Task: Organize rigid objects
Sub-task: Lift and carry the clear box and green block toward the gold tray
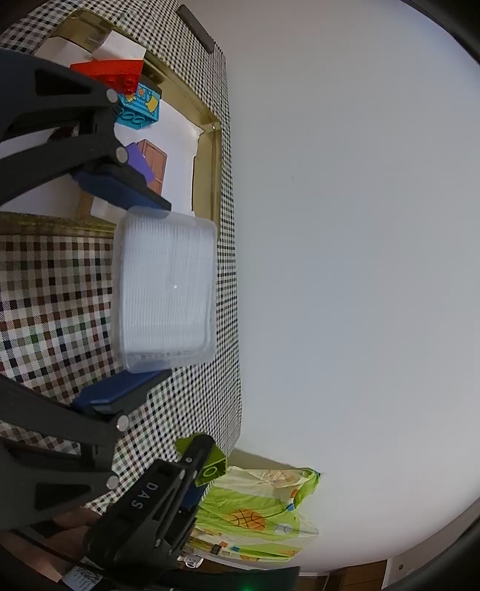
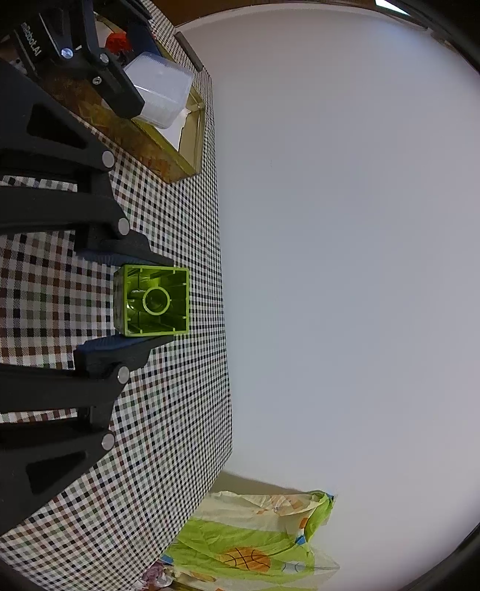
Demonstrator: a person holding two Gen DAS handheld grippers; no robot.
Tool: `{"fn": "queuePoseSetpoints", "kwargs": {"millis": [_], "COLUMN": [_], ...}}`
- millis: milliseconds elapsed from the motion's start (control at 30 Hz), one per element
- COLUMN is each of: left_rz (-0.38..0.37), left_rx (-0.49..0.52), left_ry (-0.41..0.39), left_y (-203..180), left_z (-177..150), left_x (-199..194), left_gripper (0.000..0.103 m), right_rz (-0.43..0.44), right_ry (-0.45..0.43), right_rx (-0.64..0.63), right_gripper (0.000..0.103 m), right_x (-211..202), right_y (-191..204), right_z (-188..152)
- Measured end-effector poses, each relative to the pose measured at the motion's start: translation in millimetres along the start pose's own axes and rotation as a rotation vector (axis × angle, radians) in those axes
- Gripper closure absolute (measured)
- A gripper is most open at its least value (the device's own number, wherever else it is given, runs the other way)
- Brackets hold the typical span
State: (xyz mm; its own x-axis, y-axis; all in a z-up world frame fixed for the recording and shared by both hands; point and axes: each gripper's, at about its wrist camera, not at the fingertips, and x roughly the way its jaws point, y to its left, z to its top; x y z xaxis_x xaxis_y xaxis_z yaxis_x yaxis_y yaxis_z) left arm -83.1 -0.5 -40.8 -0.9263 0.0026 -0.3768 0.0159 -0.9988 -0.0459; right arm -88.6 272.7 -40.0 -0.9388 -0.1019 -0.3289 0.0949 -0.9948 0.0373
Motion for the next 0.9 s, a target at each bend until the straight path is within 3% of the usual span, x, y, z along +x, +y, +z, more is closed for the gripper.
{"fn": "queuePoseSetpoints", "kwargs": {"millis": [900], "left_rz": [0.019], "left_rx": [-0.022], "left_ry": [-0.03], "left_y": [18.7], "left_z": [-3.6], "left_x": [-10.2], "left_gripper": [0.023], "right_rz": [0.059], "right_ry": [-0.01], "right_rx": [-0.024], "right_gripper": [0.069], "right_x": [-9.7], "right_y": [26.3], "right_z": [-4.2]}}
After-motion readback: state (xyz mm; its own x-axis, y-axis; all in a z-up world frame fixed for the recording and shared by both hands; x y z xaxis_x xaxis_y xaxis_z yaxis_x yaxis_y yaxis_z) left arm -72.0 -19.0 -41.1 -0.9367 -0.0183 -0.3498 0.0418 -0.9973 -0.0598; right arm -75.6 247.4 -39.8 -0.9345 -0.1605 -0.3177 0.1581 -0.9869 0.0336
